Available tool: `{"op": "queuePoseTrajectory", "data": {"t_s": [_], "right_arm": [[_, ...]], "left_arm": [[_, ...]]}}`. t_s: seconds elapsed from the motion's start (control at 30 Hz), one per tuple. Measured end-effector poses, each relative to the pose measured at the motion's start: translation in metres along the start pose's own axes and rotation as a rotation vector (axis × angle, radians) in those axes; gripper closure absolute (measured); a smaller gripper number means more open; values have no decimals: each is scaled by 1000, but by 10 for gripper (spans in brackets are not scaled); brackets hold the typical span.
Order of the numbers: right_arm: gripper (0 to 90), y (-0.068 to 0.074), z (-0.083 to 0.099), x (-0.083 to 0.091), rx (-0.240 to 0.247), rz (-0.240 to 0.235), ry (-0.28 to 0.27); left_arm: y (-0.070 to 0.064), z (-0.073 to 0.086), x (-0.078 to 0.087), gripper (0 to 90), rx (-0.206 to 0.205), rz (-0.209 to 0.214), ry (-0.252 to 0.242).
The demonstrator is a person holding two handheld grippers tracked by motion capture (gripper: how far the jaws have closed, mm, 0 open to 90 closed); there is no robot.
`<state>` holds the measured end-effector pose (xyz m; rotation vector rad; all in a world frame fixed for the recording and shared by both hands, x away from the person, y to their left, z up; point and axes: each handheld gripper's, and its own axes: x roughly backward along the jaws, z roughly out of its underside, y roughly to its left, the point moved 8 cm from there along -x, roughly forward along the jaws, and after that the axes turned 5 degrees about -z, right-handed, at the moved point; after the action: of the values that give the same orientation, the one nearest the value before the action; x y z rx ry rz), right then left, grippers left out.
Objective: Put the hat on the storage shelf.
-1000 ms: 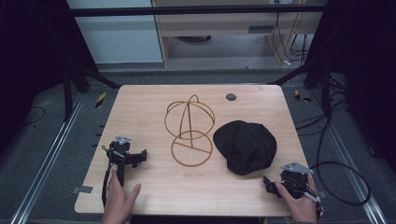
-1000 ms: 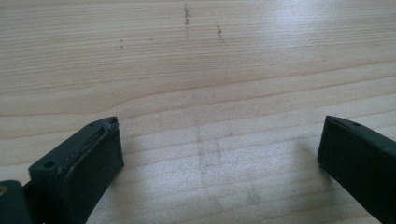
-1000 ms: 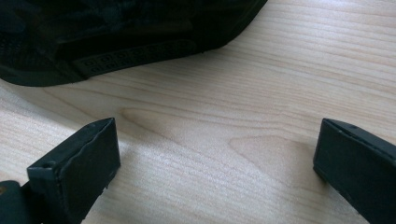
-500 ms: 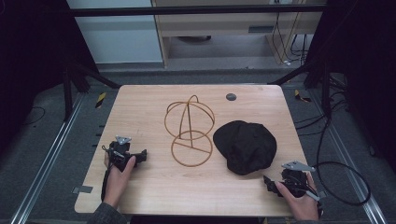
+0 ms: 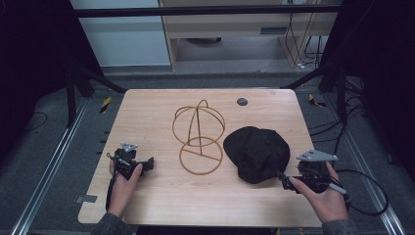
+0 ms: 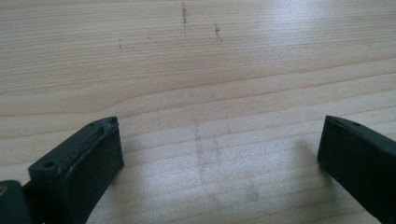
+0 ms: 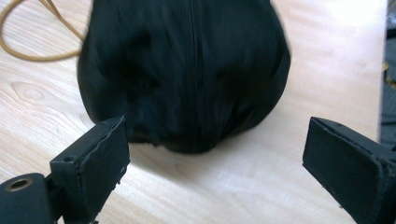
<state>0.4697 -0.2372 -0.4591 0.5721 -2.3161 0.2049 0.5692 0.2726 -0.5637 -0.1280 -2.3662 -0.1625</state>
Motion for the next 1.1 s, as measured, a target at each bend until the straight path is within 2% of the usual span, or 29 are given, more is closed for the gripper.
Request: {"op": "queuePoseTrajectory", "data": {"t_s": [0.2, 0.3, 0.37, 0.47, 0.73, 1.1], "right_arm": [[71, 6, -36, 0, 52, -40, 34], [67, 10, -50, -9, 60, -54, 55], [67, 11, -58, -16, 69, -47, 71], [68, 15, -67, -25, 61, -52, 83], [68, 15, -73, -43, 59, -58, 145], [66, 3, -63, -61, 26, -84, 199]], "left_arm": [[-1, 0, 0, 0, -1, 2, 0], [-2, 0, 0, 0, -2, 3, 0], [-2, 0, 0, 0, -2, 4, 0], [-2, 0, 1, 0, -4, 5, -1], [-3, 0, 1, 0, -8, 7, -1], [-5, 0, 1, 0, -12, 12, -1]]}}
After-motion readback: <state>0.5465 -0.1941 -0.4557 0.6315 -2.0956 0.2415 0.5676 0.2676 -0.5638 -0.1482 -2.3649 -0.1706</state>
